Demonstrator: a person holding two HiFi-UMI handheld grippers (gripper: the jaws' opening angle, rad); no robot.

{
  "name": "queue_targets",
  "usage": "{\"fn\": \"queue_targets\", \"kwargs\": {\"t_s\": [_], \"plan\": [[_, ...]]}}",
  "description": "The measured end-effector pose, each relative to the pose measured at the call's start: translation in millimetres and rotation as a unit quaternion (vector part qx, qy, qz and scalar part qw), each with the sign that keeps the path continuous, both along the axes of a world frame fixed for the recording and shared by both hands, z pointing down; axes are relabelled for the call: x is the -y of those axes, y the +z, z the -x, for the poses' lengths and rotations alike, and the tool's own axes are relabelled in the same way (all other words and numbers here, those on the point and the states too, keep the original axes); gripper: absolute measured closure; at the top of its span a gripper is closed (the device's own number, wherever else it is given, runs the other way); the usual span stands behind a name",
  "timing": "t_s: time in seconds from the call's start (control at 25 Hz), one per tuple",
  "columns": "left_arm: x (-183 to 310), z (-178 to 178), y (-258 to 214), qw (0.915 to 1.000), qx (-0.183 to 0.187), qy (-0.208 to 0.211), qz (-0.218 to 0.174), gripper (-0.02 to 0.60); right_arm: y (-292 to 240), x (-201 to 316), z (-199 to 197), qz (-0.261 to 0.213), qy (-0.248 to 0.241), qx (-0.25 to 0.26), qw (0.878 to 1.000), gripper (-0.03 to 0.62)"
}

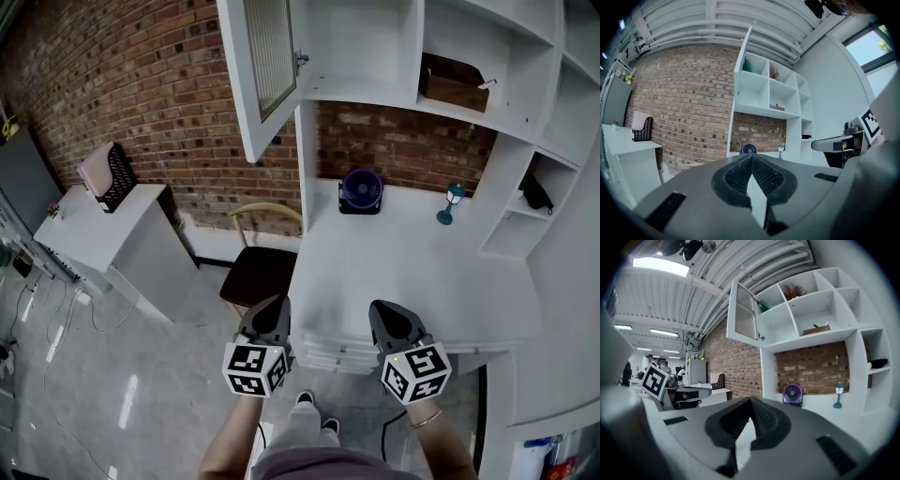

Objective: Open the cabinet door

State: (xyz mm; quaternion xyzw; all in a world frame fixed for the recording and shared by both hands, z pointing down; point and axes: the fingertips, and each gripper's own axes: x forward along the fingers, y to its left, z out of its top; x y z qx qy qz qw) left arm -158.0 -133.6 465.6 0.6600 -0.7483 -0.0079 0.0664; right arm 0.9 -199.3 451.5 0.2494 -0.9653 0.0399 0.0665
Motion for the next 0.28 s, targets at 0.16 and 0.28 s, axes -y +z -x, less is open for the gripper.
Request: {"fn": "queue_targets", "kwargs": {"t_s": [0.16, 0.28], "plan": [[0.1, -1.1, 1.1, 1.0000, 0.000, -0.003, -0.001, 0.578, 1.2, -0.1, -1.0, -0.004, -0.003, -0.003, 1.000, 0.600], [-0.9, -2.3, 1.0, 1.0000, 0.000, -0.006, -0.001, 0.578, 5.3, -1.2, -3.8, -0.002, -0.003, -0.007, 1.000, 0.600]]}}
